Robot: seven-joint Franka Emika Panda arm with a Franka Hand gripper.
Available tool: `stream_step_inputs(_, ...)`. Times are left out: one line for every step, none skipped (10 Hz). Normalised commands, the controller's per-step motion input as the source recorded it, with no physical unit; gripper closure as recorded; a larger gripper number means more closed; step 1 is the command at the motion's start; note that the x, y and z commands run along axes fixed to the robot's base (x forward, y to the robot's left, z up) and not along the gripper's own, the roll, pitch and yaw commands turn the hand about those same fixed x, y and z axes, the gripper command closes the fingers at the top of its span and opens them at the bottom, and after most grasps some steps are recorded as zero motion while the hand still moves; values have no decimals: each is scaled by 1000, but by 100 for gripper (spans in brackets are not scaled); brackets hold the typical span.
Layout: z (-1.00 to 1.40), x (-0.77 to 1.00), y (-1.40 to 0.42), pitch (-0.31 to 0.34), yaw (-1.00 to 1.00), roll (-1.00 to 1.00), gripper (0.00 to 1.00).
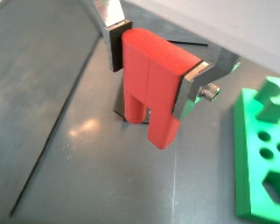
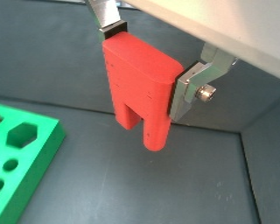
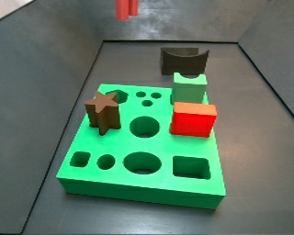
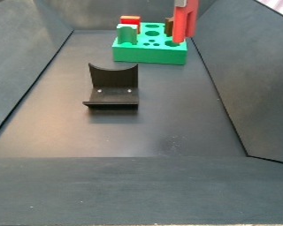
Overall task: Pick up the square-circle object. Move up. Rotate the square-circle object. Move to above the board. Insert the square-circle object.
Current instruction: Rotate the square-circle object.
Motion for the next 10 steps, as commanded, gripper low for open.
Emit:
stream_step_inputs(0,0,3,-13,-1000,-12,100)
stream_step_inputs(0,-1,5,-15,-1000,-13,100)
stream_step_inputs(-1,-1,6,-16,-1000,-14,100)
stream_step_inputs(-1,-1,7,-17,-1000,-16,100)
stream_step_inputs(-1,-1,7,-19,-1000,-17,100)
stream_step_inputs(-1,-1,7,-22,-1000,-20,100)
stream_step_inputs(-1,-1,8,-24,-1000,-21,100)
stream_step_inputs(-1,-1,8,-28,-1000,-26,100)
stream_step_inputs(-2,-1,8,-33,-1000,-30,100)
stream_step_inputs(-2,-1,8,-40,-1000,-36,100)
